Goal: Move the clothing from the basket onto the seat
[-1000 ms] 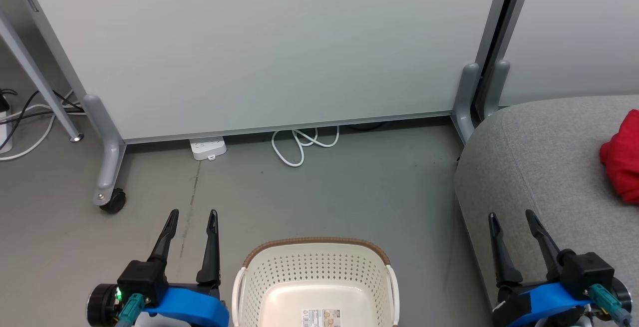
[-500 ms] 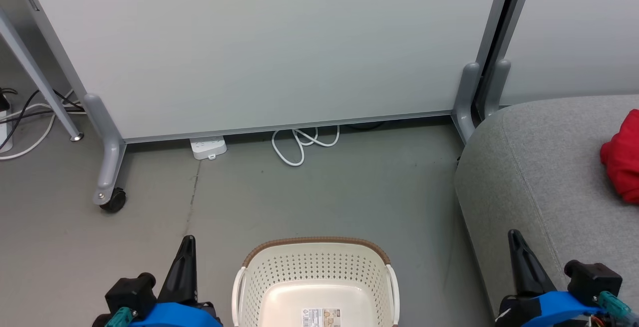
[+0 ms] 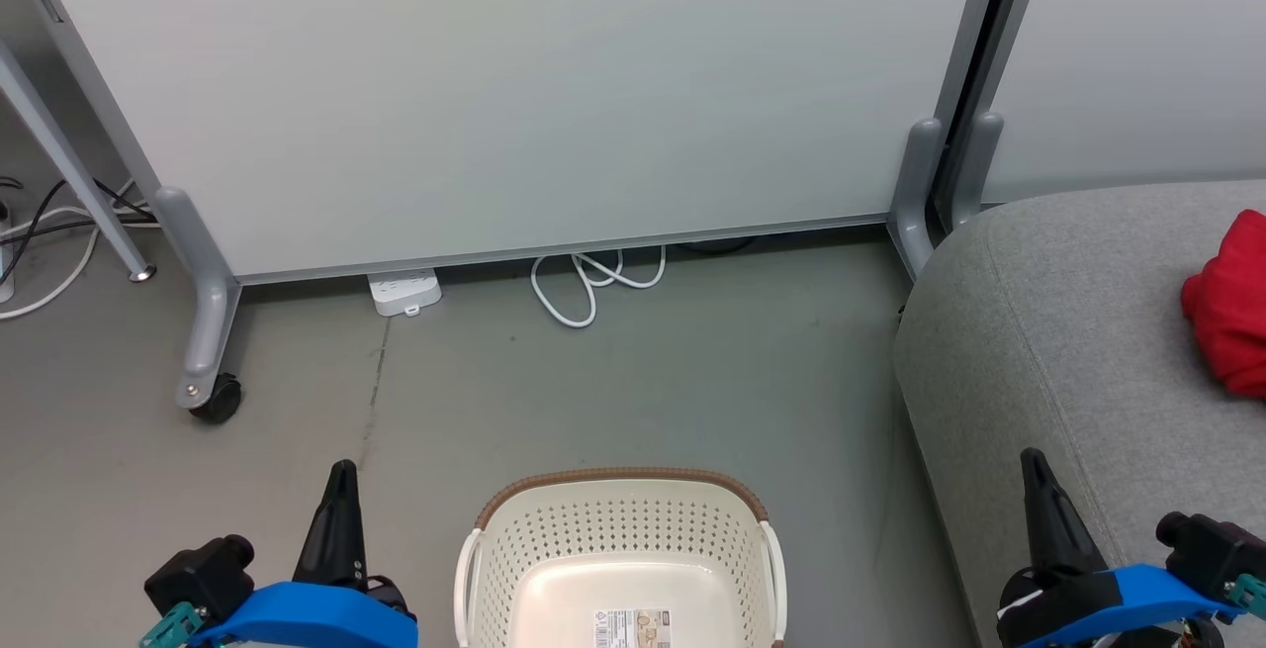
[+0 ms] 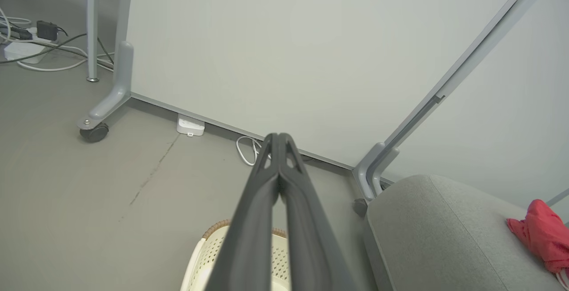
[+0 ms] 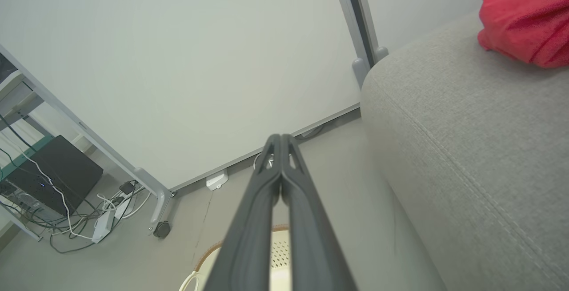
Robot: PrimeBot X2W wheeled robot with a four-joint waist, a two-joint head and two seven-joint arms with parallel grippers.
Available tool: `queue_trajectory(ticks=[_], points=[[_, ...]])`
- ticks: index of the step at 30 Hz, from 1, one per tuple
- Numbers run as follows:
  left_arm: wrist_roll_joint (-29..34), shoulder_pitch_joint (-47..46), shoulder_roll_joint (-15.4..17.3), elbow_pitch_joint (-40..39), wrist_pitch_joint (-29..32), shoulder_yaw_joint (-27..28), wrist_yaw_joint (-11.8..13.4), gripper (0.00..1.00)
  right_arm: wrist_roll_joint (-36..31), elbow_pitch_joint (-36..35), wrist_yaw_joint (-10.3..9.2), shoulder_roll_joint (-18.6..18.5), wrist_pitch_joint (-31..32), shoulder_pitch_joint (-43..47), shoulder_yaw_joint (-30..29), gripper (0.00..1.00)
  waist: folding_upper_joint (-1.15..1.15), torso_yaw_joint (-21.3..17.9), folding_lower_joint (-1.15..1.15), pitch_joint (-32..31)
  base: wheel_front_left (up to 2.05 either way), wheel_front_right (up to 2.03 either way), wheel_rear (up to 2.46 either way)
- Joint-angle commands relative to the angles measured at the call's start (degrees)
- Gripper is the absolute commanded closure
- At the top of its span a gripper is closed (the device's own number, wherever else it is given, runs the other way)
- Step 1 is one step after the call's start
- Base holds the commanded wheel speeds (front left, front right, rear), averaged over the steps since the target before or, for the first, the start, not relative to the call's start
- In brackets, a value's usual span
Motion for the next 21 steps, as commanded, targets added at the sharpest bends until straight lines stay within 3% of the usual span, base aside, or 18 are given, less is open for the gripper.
queue_trajectory(ticks=[1,21], points=[[-1.85,-1.82,0.03,-1.14,0.37,0.64,-0.2,1.0,2.07,-1.06,0.0,-0.25,0.5,-1.69,-0.19,1.0,0.0,-0.04,0.0,0.01,0.0,0.0,0.0],[-18.59,-2.9,0.02,-1.95,4.59,2.79,-0.36,1.0,19.41,-2.09,0.0,-0.29,4.71,-2.5,-0.87,1.0,0.0,-0.91,0.0,0.29,0.0,0.0,0.0]])
